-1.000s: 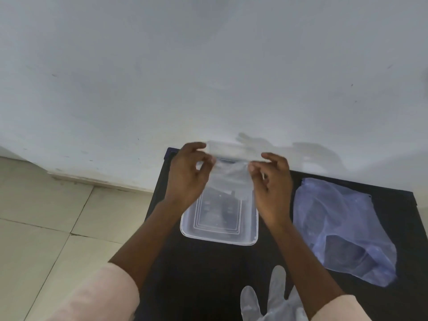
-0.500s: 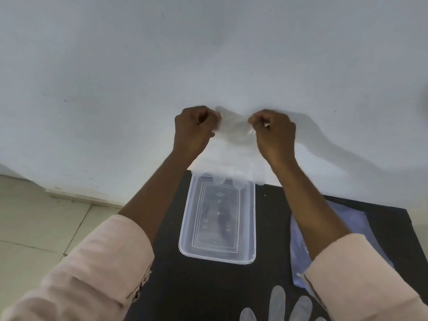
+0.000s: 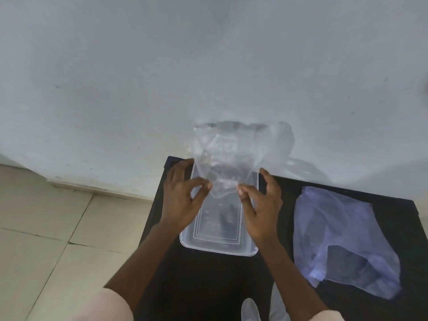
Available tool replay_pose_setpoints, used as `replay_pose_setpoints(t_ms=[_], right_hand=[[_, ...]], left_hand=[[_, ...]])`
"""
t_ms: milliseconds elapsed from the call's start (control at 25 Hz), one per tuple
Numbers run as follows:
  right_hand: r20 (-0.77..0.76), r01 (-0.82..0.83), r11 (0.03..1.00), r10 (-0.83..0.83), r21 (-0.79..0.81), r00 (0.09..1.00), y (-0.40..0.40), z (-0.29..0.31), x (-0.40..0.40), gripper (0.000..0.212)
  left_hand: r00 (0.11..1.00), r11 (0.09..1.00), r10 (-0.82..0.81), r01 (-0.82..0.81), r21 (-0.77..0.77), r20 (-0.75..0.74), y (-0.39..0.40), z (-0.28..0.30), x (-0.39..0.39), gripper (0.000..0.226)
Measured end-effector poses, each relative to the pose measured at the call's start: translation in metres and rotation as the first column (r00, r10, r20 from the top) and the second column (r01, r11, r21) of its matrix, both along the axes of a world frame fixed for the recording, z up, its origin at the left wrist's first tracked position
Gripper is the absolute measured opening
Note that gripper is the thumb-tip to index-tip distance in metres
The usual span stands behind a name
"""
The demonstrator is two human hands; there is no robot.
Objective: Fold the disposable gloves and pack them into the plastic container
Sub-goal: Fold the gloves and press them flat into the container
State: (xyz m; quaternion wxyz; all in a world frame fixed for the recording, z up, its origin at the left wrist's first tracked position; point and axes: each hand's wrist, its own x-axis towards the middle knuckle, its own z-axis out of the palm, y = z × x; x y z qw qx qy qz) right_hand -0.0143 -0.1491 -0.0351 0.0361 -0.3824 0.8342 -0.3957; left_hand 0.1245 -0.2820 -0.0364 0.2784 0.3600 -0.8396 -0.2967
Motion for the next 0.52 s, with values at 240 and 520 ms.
replay_pose_setpoints(t_ms=[240, 520], right_hand=[[0.070, 0.036, 0.950, -0.061, 0.311, 0.996, 0.024, -0.031, 0.010, 0.012], [0.097, 0.034, 0.885, -0.089, 0.464, 0.991, 0.030, -0.030, 0.020, 0.009]], left_hand=[[0.943, 0.999, 0.050, -0.044, -0.026, 0.328, 0.024, -0.032, 0.016, 0.026], [0.854, 0.997, 0.026, -0.057, 0.045, 0.519, 0.036, -0.031, 0.020, 0.025]])
